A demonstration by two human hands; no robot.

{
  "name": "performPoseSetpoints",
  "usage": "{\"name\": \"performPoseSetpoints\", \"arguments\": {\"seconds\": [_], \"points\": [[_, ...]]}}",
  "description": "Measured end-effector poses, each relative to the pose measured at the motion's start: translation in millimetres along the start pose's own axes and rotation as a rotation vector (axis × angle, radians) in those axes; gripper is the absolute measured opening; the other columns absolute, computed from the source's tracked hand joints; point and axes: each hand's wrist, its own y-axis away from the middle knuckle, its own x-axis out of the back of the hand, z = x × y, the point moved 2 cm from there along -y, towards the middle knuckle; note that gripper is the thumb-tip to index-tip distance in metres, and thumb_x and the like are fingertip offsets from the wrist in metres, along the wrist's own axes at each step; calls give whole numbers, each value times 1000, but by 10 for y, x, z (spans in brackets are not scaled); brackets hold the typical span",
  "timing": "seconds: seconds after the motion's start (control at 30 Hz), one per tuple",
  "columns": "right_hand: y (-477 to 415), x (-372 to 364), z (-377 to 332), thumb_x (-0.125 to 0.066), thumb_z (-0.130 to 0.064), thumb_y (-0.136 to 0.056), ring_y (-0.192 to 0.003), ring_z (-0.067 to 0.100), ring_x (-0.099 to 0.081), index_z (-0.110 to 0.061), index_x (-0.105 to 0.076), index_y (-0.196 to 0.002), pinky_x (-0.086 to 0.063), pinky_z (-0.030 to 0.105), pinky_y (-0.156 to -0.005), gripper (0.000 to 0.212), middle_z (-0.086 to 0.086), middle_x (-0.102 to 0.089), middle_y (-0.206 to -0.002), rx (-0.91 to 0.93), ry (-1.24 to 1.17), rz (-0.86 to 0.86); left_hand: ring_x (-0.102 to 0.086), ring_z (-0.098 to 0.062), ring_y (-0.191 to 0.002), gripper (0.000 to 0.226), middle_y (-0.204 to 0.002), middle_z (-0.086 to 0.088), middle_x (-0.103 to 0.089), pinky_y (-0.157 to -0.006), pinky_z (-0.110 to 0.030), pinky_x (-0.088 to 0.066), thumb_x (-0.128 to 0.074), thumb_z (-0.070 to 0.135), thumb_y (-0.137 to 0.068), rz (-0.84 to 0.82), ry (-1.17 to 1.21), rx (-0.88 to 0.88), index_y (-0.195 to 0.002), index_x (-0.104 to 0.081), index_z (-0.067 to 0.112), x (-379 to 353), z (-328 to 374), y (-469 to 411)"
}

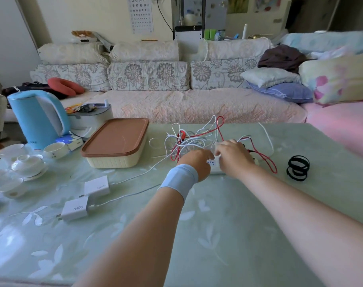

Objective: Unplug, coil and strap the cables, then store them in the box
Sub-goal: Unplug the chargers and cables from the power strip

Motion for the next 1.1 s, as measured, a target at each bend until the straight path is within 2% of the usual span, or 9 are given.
{"name": "performPoseSetpoints", "arguments": {"seconds": [0.1, 0.17, 0.27, 0.43, 0.67, 0.73, 0.83, 0.97, 1.1], "points": [[-103, -44, 199, -58, -9, -78, -99, 31, -54, -19, -67, -87, -37, 35, -81, 16, 5, -63, -94, 45, 70, 40, -46, -22, -129, 48, -144, 4, -47, -106, -38, -41, -48, 17, -89, -12, -56, -12, -135, -50, 30, -201, -19, -246], [-174, -74, 283, -58, -16, -81, -103, 29, -55, -22, -67, -93, -36, 36, -86, 15, 4, -64, -101, 32, 99, 58, -36, -22, -137, 53, -151, 3, -37, -111, -38, -33, -49, 21, -91, 31, -92, -27, -144, -40, 26, -270, -76, -374], [-304, -143, 331, -46, -34, -90, -110, 29, -57, -16, -60, -114, -35, 42, -93, 33, 6, -67, -113, -51, 276, 13, -31, -25, -140, 56, -153, -2, -35, -113, -39, -28, -46, 26, -95, 67, -99, 15, -149, -30, 26, -338, -169, -516], [-460, -294, 265, -31, -63, -92, -110, 28, -54, -23, -65, -113, -29, 47, -93, 57, 3, -69, -110, -113, 477, -62, -37, -29, -135, 51, -148, -8, -41, -111, -39, -30, -42, 31, -96, 33, -18, 64, -146, -37, 23, -501, -179, -657], [-252, -377, 584, -68, -42, -76, -111, 32, -48, -17, -59, -114, -39, 43, -91, 47, 9, -51, -122, 52, 78, 332, -61, -30, -103, 33, -120, -4, -64, -81, -35, -52, -41, 24, -91, 264, -89, -27, -107, -68, 14, -611, -105, -626], [-151, -336, 691, -76, -39, -68, -111, 35, -46, -14, -55, -110, -42, 44, -89, 53, 14, -49, -124, 29, 20, 442, -65, -30, -86, 38, -98, -5, -70, -67, -36, -54, -37, 26, -85, 359, -81, -87, -91, -72, 12, -655, -78, -573], [-27, -278, 751, -78, -52, -61, -95, 35, -53, -12, -51, -95, -44, 43, -75, 59, 12, -51, -106, -133, 4, 512, -60, -28, -69, 33, -67, -2, -65, -49, -32, -51, -39, 24, -79, 526, -75, -230, -70, -68, 11, -697, 7, -488], [38, -337, 678, -53, -76, -76, -85, 29, -68, -15, -64, -95, -47, 33, -65, 65, 5, -63, -97, -454, 138, 151, -55, -30, -82, 28, -84, -5, -64, -72, -36, -50, -41, 10, -76, 624, -74, -417, -86, -67, 10, -638, 229, -537], [42, -398, 598, -46, -75, -82, -87, 29, -69, -14, -66, -102, -42, 31, -64, 67, 6, -65, -100, -474, 132, 86, -53, -27, -117, 47, -121, -1, -64, -100, -39, -40, -36, 21, -78, 477, -199, -236, -115, -64, 15, -600, 249, -647]]}}
